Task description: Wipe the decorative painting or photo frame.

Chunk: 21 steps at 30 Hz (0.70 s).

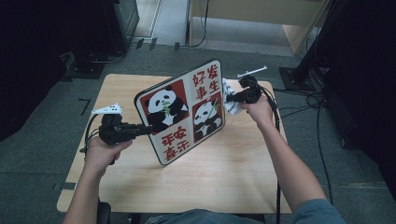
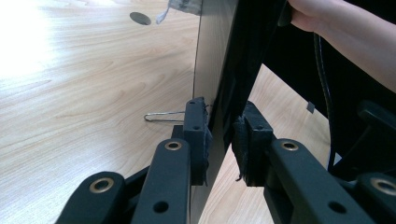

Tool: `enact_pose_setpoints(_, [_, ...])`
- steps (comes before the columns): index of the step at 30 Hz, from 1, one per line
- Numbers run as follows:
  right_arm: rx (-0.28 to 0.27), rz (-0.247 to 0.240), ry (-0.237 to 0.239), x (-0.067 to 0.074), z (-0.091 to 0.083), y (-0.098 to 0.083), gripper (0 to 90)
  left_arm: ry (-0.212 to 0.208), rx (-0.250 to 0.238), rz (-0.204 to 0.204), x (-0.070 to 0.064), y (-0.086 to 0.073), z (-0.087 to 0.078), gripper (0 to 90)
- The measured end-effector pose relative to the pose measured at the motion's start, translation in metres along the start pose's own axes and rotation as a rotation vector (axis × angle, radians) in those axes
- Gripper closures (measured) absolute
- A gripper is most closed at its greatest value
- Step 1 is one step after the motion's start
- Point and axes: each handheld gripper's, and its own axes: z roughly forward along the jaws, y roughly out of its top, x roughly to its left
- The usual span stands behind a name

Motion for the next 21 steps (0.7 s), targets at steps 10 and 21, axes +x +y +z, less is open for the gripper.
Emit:
enact_pose_setpoints(10, [0.005,0.019,0.002,-0.003,0.007,-0.012,78.5,0.001,0.002,0.002,0.000,0.000,0.000,76.8])
enact_pose_setpoints(21, [0.011,0.031,0.002,-0.007,0.015,-0.024,78.5,0.001,0.004,0.003,0.000,0.000,0.000,76.8])
